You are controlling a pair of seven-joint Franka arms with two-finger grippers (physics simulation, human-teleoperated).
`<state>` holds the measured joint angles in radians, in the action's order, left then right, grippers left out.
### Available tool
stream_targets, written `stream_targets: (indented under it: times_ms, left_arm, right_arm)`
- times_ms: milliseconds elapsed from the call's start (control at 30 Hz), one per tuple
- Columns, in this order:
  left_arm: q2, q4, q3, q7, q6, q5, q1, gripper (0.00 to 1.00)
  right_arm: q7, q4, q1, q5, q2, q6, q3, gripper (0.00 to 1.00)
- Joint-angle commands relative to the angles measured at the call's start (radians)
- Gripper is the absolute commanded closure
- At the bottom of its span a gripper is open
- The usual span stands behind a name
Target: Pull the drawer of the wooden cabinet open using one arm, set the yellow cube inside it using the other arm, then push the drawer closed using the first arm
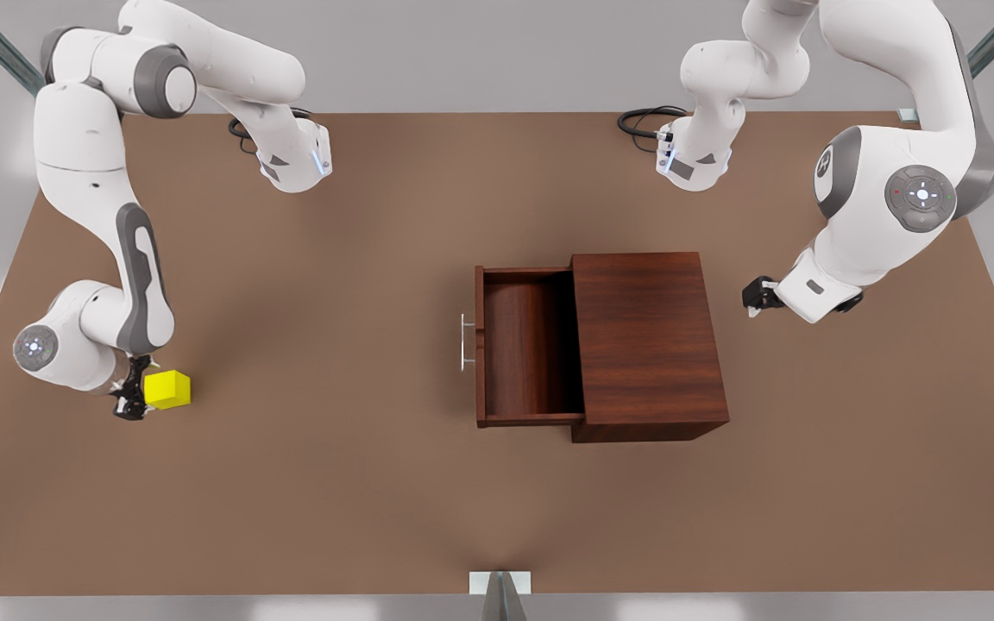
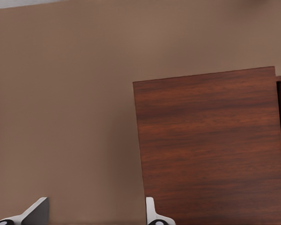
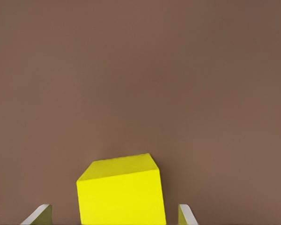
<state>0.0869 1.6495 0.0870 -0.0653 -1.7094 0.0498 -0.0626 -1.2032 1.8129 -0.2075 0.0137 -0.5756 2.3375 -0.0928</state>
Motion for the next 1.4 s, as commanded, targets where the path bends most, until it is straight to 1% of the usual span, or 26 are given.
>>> stream_targets:
  times_ms: [0, 33, 100, 333, 400, 500, 633, 733, 800, 833, 900, 933, 1000, 1100, 1133, 1167, 1300, 1367]
  left_arm:
    - [-0.001, 0.000, 0.000, 0.076, 0.001, 0.001, 0.000, 0.00]
    - [-0.001, 0.000, 0.000, 0.076, 0.001, 0.001, 0.000, 0.00]
    - [-0.001, 0.000, 0.000, 0.076, 0.001, 0.001, 0.000, 0.00]
    - [-0.001, 0.000, 0.000, 0.076, 0.008, 0.002, 0.000, 0.00]
    - [-0.001, 0.000, 0.000, 0.076, 0.008, 0.002, 0.000, 0.00]
    - [-0.001, 0.000, 0.000, 0.076, 0.008, 0.002, 0.000, 0.00]
    - [-0.001, 0.000, 0.000, 0.076, 0.008, 0.002, 0.000, 0.00]
    - [-0.001, 0.000, 0.002, 0.076, 0.010, 0.002, -0.002, 0.00]
    - [-0.001, 0.000, 0.000, 0.076, 0.010, 0.002, -0.002, 0.00]
    - [-0.001, 0.000, 0.002, 0.076, 0.010, 0.004, -0.002, 0.00]
    - [-0.001, 0.000, 0.002, 0.076, 0.010, 0.002, -0.002, 0.00]
    - [-0.001, 0.000, 0.002, 0.076, 0.010, 0.004, -0.002, 0.00]
    - [-0.001, 0.000, 0.002, 0.076, 0.010, 0.004, -0.002, 0.00]
    - [-0.001, 0.000, 0.002, 0.076, 0.010, 0.004, -0.002, 0.00]
    - [-0.001, 0.000, 0.002, 0.076, 0.010, 0.004, -0.002, 0.00]
    - [-0.001, 0.000, 0.002, 0.076, 0.010, 0.004, -0.002, 0.00]
    - [-0.001, 0.000, 0.002, 0.076, 0.010, 0.004, -0.002, 0.00]
    - [-0.001, 0.000, 0.002, 0.076, 0.010, 0.004, -0.002, 0.00]
  right_arm:
    - [-0.098, 0.000, -0.006, 0.009, -0.009, 0.046, 0.007, 0.00]
    - [-0.099, 0.002, -0.018, 0.020, -0.009, 0.048, 0.013, 0.00]
    - [-0.105, 0.006, -0.067, 0.051, -0.021, 0.075, 0.070, 0.00]
    - [-0.098, 0.017, -0.073, 0.092, -0.055, 0.109, 0.081, 0.00]
    - [-0.102, 0.020, -0.138, 0.137, -0.055, 0.109, 0.145, 0.00]
    - [-0.102, 0.022, -0.139, 0.150, -0.056, 0.109, 0.150, 0.00]
    - [-0.119, 0.023, -0.176, 0.172, -0.058, 0.109, 0.191, 0.00]
    - [-0.139, 0.025, -0.187, 0.187, -0.058, 0.109, 0.202, 0.10]
    - [-0.139, 0.023, -0.197, 0.189, -0.058, 0.109, 0.202, 0.08]
    - [-0.145, 0.023, -0.225, 0.207, -0.058, 0.109, 0.232, 0.08]
    - [-0.150, 0.023, -0.230, 0.209, -0.058, 0.109, 0.239, 0.12]
    - [-0.153, 0.023, -0.231, 0.209, -0.058, 0.109, 0.239, 0.15]
    - [-0.154, 0.023, -0.234, 0.210, -0.063, 0.109, 0.242, 0.28]
    - [-0.156, 0.023, -0.236, 0.221, -0.066, 0.109, 0.242, 0.33]
    - [-0.156, 0.022, -0.237, 0.223, -0.066, 0.109, 0.242, 0.41]
    - [-0.157, 0.022, -0.237, 0.221, -0.064, 0.109, 0.243, 0.45]
    - [-0.162, 0.022, -0.237, 0.210, -0.018, 0.091, 0.271, 0.48]
    - [-0.176, 0.019, -0.234, 0.197, 0.029, 0.022, 0.303, 0.48]
